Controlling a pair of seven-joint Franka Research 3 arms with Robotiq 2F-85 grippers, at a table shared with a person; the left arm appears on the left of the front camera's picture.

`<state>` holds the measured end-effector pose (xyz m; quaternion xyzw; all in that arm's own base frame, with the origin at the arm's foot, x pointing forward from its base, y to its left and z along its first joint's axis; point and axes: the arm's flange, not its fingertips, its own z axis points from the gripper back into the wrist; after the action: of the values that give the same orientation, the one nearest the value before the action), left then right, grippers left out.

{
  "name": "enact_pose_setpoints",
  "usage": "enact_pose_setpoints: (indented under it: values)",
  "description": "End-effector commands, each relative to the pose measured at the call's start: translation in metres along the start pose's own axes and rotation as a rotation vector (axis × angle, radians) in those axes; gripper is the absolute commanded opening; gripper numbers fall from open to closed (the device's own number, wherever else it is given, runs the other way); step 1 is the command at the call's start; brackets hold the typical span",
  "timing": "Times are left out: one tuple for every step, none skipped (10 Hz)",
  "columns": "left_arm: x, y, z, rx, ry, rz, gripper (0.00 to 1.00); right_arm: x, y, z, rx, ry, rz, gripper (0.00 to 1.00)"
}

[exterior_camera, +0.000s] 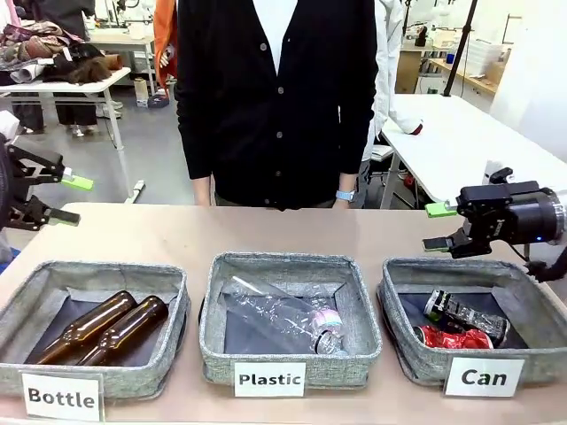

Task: Sort the can waste into the basket.
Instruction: Pick up the can waste from the table and place it in the right Fabric basket.

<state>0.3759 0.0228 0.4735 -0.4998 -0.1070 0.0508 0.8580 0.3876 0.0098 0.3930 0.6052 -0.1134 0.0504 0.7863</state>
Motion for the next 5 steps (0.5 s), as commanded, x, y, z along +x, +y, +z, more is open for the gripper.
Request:
enact_pose_setpoints:
  values:
    - [-0.0013,0.0035,0.0036,-0.061,0.01,0.012,1.0,-0.0016,0.0008,0.0021,0.006,0.008,0.014,1.0]
    - [-0.0022,0.0036,0.0025,-0.064,0.011,0.019,1.0,-0.0016,0.0008,0.0021,0.006,0.008,0.014,1.0]
    - [-0.0027,0.004,-0.0002,-0.08,0.052,0.03,1.0,-0.0016,0.0008,0.0021,0.006,0.008,0.014,1.0]
    - [-0.0021,0.0031,0.0023,-0.023,0.017,0.015,1.0,-0.0016,0.0008,0.0021,0.006,0.008,0.014,1.0]
    - [-0.0021,0.0031,0.0023,-0.023,0.017,0.015,1.0,-0.0016,0.0008,0.0021,0.006,0.008,0.014,1.0]
